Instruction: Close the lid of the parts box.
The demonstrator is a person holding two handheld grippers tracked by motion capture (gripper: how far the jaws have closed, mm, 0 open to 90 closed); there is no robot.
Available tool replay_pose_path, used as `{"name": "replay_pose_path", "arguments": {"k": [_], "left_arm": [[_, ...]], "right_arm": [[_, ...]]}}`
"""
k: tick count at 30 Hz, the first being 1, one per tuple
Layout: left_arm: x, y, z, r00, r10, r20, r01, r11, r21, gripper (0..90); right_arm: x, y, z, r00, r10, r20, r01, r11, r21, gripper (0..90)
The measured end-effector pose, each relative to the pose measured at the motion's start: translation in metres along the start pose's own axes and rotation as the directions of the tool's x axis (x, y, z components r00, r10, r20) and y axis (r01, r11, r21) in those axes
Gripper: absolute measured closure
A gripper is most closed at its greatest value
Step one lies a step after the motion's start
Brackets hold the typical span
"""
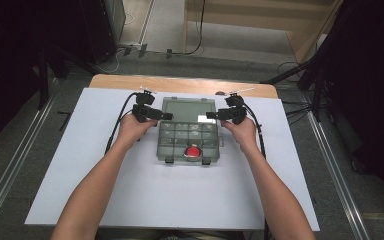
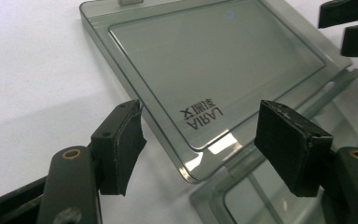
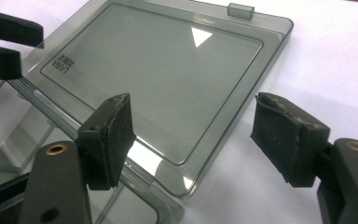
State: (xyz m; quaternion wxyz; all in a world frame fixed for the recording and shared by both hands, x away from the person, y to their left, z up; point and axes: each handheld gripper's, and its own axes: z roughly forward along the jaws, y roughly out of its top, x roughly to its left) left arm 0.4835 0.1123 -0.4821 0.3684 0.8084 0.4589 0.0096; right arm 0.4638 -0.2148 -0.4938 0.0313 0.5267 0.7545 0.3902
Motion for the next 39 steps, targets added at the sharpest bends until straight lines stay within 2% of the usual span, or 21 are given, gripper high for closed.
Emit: {"name": "replay_pose_path", "arguments": {"k": [3, 9, 21, 27, 39], "left_arm": [[0.002, -0.001, 0.003, 0.9997, -0.022, -0.008, 0.022, 0.9997, -0.005, 31.7], [0.002, -0.001, 0.008, 0.9992, -0.031, -0.025, 0.031, 0.9995, -0.004, 33.0], [0.002, -0.003, 0.015, 0.9983, -0.052, -0.026, 0.052, 0.9986, -0.010, 33.3], [0.004, -0.004, 0.017, 0.9977, -0.063, -0.024, 0.063, 0.9980, -0.012, 33.4], [0.005, -0.003, 0.017, 0.9970, -0.074, -0.023, 0.073, 0.9972, -0.016, 35.5]], "right_arm": [[-0.001, -0.001, 0.001, 1.0000, 0.000, 0.008, 0.000, 1.000, 0.001, 31.1], [-0.003, -0.002, 0.002, 0.9998, 0.017, 0.003, -0.017, 1.000, -0.003, 32.5], [-0.002, -0.005, 0.011, 0.9994, 0.032, -0.015, -0.031, 0.999, 0.027, 35.7], [-0.004, -0.008, 0.015, 0.9980, 0.059, -0.021, -0.058, 0.997, 0.043, 35.7], [-0.005, -0.011, 0.015, 0.9961, 0.083, -0.030, -0.082, 0.996, 0.043, 37.1]]}}
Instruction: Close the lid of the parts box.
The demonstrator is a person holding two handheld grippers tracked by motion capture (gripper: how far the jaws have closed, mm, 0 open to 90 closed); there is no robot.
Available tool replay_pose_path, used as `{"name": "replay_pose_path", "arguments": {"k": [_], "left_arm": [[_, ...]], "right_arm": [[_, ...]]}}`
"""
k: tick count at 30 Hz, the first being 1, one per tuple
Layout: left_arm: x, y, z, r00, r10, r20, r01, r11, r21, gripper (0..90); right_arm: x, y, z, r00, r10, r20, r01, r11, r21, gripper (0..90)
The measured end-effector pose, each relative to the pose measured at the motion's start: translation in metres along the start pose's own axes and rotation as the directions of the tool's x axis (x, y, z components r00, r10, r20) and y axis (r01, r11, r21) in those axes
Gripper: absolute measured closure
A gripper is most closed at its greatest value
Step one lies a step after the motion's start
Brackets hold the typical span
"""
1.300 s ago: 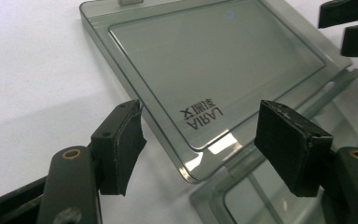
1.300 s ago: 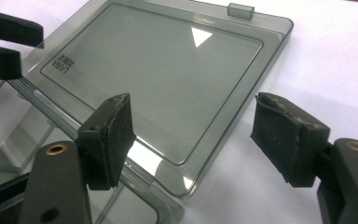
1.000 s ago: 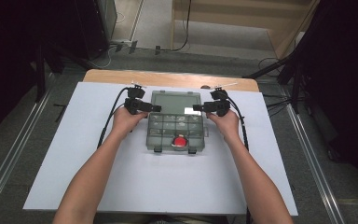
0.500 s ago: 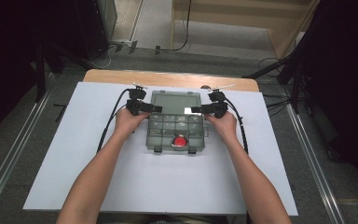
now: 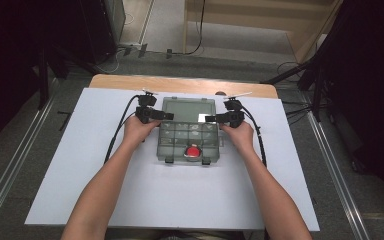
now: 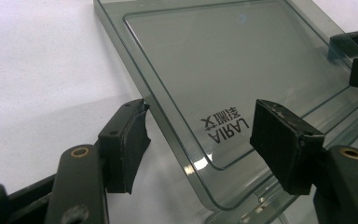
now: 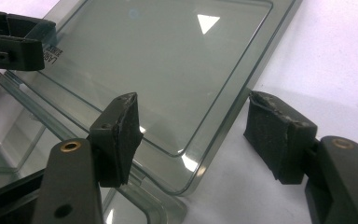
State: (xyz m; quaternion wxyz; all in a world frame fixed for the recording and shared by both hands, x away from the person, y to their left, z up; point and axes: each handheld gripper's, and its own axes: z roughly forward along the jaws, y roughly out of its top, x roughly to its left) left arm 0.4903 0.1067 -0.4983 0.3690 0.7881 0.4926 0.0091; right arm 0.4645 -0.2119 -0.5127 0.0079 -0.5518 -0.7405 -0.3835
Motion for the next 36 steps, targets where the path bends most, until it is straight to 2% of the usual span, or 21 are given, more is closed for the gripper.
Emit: {"name": "replay_pose_path", "arguments": {"k": [3, 9, 13, 17, 21, 29, 34, 36], "left_arm": [[0.001, 0.000, -0.001, 0.9996, -0.017, 0.024, 0.017, 0.9998, 0.010, 36.9], [0.002, 0.000, 0.000, 0.9992, -0.029, 0.027, 0.029, 0.9996, 0.004, 38.9], [0.000, 0.000, 0.000, 0.9998, -0.011, 0.018, 0.011, 0.9998, -0.014, 40.0], [0.001, 0.001, 0.000, 0.9995, -0.017, 0.025, 0.017, 0.9995, -0.025, 41.9], [0.003, 0.001, -0.003, 0.9996, -0.006, 0.027, 0.007, 0.9993, -0.037, 46.2], [0.001, 0.003, -0.008, 0.9997, 0.015, 0.020, -0.013, 0.9980, -0.062, 51.7], [0.001, 0.003, -0.008, 0.9995, 0.011, 0.030, -0.009, 0.9978, -0.065, 51.8], [0.000, 0.004, -0.008, 0.9994, 0.021, 0.027, -0.019, 0.9974, -0.070, 51.5]], "right_arm": [[0.001, -0.001, 0.000, 1.0000, 0.000, -0.007, 0.000, 1.000, 0.005, 38.6], [0.002, -0.001, 0.001, 1.0000, 0.002, -0.008, -0.002, 1.000, 0.002, 38.5], [-0.001, -0.001, 0.001, 0.9995, 0.006, -0.030, -0.007, 1.000, -0.007, 39.5], [-0.003, 0.000, 0.003, 0.9990, 0.013, -0.043, -0.014, 1.000, -0.028, 40.4], [-0.004, 0.001, 0.004, 0.9987, 0.017, -0.048, -0.019, 0.999, -0.049, 43.1], [-0.001, 0.004, -0.002, 0.9994, -0.019, -0.030, 0.017, 0.996, -0.084, 49.8], [-0.002, 0.005, -0.005, 0.9993, -0.023, -0.029, 0.020, 0.995, -0.099, 53.5], [-0.002, 0.005, -0.006, 0.9993, -0.025, -0.028, 0.022, 0.995, -0.102, 54.4]]}}
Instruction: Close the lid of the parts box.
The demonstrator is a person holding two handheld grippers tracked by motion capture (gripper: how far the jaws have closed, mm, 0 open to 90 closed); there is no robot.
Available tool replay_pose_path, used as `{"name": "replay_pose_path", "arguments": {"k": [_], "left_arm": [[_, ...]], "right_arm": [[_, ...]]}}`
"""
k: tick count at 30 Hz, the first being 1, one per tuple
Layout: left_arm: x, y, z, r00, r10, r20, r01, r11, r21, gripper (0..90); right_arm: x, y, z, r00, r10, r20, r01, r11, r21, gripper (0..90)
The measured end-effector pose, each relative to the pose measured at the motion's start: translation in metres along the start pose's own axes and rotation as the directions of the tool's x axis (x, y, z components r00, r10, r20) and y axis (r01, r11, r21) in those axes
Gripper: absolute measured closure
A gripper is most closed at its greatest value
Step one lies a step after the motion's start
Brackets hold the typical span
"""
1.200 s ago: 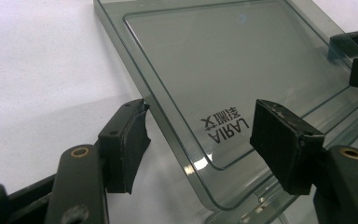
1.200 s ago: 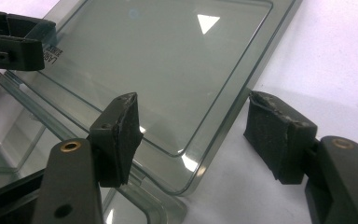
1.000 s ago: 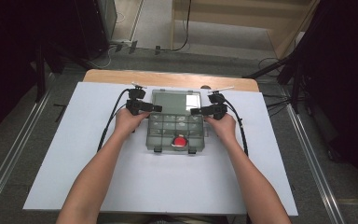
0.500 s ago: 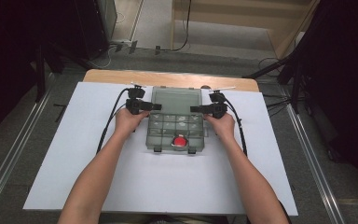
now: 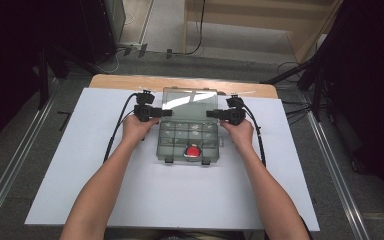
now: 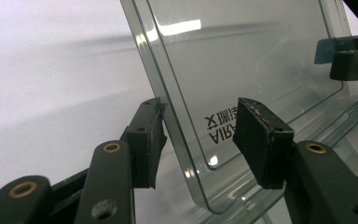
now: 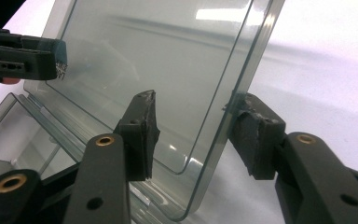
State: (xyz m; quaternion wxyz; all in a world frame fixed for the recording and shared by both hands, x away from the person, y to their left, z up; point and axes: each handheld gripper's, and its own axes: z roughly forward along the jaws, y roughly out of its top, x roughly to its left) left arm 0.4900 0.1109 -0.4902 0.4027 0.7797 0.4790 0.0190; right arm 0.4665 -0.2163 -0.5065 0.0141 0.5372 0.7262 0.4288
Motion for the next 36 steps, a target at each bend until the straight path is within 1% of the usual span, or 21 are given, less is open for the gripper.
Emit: {"name": "replay_pose_path", "arguments": {"k": [2, 6, 8, 9, 10, 15, 20, 24, 28, 33, 36], "left_arm": [[-0.001, 0.001, 0.000, 1.0000, 0.004, -0.001, -0.004, 1.0000, -0.006, 51.7], [0.000, 0.002, -0.001, 0.9998, -0.012, 0.015, 0.012, 0.9997, -0.020, 51.8], [0.000, 0.002, -0.002, 0.9999, 0.002, 0.017, -0.002, 0.9997, -0.026, 52.1], [0.000, 0.002, -0.002, 0.9999, 0.012, 0.010, -0.012, 0.9995, -0.028, 52.3], [-0.001, 0.002, -0.003, 0.9998, 0.020, 0.010, -0.020, 0.9993, -0.033, 53.9], [-0.001, 0.003, -0.006, 0.9992, 0.038, 0.015, -0.037, 0.9984, -0.043, 56.4], [-0.003, 0.003, -0.009, 0.9984, 0.053, 0.022, -0.051, 0.9974, -0.050, 56.8], [-0.003, 0.004, -0.011, 0.9982, 0.049, 0.034, -0.047, 0.9974, -0.055, 56.7], [-0.004, 0.005, -0.015, 0.9981, 0.050, 0.035, -0.049, 0.9976, -0.050, 56.6], [-0.005, 0.007, -0.020, 0.9982, 0.038, 0.046, -0.035, 0.9981, -0.051, 56.4], [-0.006, 0.008, -0.023, 0.9978, 0.046, 0.048, -0.043, 0.9977, -0.052, 56.5]], "right_arm": [[0.000, 0.000, -0.001, 1.0000, 0.000, -0.002, 0.000, 1.000, -0.004, 56.0], [0.001, 0.001, -0.004, 1.0000, 0.005, -0.006, -0.006, 1.000, -0.015, 58.3], [0.001, 0.002, -0.005, 1.0000, 0.000, -0.002, 0.000, 1.000, -0.017, 58.6], [0.001, 0.002, -0.006, 1.0000, -0.005, -0.003, 0.005, 1.000, -0.019, 58.7], [0.002, 0.002, -0.006, 1.0000, -0.007, -0.003, 0.007, 1.000, -0.021, 58.2], [0.003, 0.006, -0.010, 0.9997, -0.014, -0.019, 0.014, 1.000, -0.021, 55.0], [0.005, 0.009, -0.014, 0.9995, -0.024, -0.023, 0.022, 0.999, -0.048, 53.4], [0.006, 0.011, -0.017, 0.9992, -0.034, -0.021, 0.032, 0.998, -0.060, 53.4], [0.008, 0.012, -0.020, 0.9985, -0.051, -0.017, 0.050, 0.997, -0.067, 55.0], [0.010, 0.013, -0.024, 0.9979, -0.057, -0.030, 0.055, 0.996, -0.072, 55.4], [0.011, 0.013, -0.026, 0.9974, -0.065, -0.033, 0.062, 0.995, -0.073, 56.0]]}}
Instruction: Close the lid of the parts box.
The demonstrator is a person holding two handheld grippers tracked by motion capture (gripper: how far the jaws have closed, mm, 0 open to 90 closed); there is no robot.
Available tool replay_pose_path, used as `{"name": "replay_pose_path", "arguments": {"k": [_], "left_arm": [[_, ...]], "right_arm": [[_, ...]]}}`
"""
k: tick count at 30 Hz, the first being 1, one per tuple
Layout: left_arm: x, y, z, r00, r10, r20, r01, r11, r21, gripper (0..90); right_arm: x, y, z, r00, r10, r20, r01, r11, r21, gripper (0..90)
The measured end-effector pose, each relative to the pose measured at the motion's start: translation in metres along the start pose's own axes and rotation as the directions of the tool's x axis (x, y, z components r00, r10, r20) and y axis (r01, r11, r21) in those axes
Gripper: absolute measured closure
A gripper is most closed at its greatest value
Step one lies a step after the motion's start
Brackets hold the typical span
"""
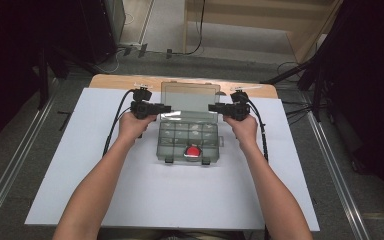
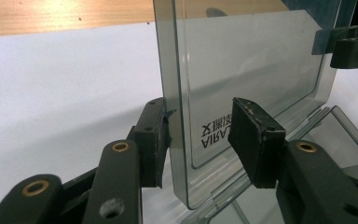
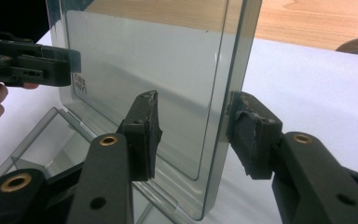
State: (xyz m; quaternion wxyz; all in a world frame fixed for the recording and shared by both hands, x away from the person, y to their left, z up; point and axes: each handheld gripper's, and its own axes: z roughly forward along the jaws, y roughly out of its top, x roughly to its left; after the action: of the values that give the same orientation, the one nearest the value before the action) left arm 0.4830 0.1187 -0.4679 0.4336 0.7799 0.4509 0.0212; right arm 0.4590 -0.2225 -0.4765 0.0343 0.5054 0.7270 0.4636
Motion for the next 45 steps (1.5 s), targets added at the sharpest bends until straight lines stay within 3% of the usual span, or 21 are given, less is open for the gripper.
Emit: {"name": "replay_pose_path", "arguments": {"k": [13, 26, 36, 40, 45], "left_arm": [[-0.003, 0.003, -0.011, 0.9996, 0.015, 0.025, -0.015, 0.9996, -0.024, 56.5], [-0.010, 0.004, -0.019, 0.9978, 0.060, 0.030, -0.060, 0.9981, -0.012, 56.6], [-0.013, 0.003, -0.025, 0.9968, 0.047, 0.064, -0.048, 0.9988, 0.006, 56.4], [-0.014, 0.004, -0.027, 0.9967, 0.055, 0.060, -0.055, 0.9984, 0.014, 54.0], [-0.015, 0.003, -0.029, 0.9965, 0.048, 0.068, -0.050, 0.9983, 0.028, 42.6]], "right_arm": [[0.008, 0.000, -0.010, 0.9992, -0.038, -0.007, 0.038, 0.999, -0.001, 56.5], [0.016, -0.003, -0.020, 0.9972, -0.074, -0.005, 0.074, 0.997, -0.006, 57.0], [0.022, -0.007, -0.027, 0.9952, -0.098, -0.007, 0.098, 0.995, -0.012, 59.0], [0.024, -0.009, -0.029, 0.9945, -0.105, -0.009, 0.104, 0.994, -0.014, 59.3], [0.026, -0.011, -0.031, 0.9927, -0.121, -0.005, 0.121, 0.993, -0.015, 59.5]]}}
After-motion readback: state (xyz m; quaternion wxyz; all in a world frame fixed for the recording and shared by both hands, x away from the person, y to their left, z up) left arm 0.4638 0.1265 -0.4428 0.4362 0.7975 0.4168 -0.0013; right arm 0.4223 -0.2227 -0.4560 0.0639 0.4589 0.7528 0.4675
